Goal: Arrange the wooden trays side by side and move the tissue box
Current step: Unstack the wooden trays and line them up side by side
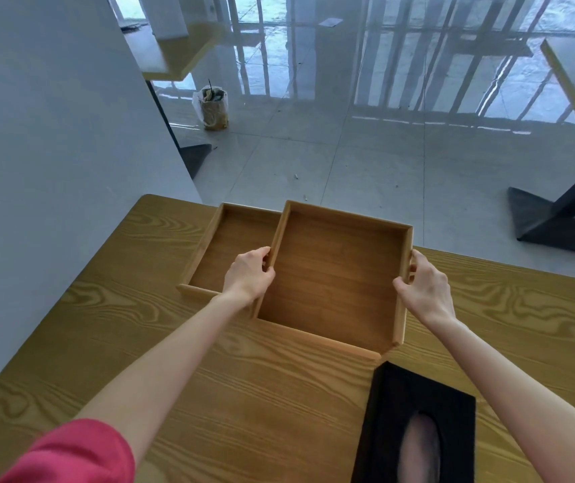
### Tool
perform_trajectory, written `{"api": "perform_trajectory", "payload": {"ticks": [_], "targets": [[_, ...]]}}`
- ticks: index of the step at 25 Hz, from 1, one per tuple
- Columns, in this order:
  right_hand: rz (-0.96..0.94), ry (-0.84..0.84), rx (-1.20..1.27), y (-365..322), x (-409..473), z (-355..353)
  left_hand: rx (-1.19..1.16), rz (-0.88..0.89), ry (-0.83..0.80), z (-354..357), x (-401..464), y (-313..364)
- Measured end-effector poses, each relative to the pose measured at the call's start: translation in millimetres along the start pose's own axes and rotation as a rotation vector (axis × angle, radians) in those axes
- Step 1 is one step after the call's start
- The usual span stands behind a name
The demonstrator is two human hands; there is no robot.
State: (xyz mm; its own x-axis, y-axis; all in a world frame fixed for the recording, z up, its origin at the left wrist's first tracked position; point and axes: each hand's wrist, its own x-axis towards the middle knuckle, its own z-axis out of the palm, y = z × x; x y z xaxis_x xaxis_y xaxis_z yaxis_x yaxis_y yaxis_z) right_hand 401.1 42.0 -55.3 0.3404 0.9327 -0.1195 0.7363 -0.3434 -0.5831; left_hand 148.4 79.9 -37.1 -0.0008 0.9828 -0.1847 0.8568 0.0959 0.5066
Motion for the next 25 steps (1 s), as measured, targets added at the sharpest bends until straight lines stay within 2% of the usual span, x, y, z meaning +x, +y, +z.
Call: {"api": "perform_trajectory", "payload": {"ticks": [13,25], "targets": [[0.085,-0.019,-0.116,43,31,-2,0.013,0.003,-0.04,56,20,36],[0.119,-0.048,-0.113,57,36,7,0.151,0.075,-0.063,74,26,40]]}}
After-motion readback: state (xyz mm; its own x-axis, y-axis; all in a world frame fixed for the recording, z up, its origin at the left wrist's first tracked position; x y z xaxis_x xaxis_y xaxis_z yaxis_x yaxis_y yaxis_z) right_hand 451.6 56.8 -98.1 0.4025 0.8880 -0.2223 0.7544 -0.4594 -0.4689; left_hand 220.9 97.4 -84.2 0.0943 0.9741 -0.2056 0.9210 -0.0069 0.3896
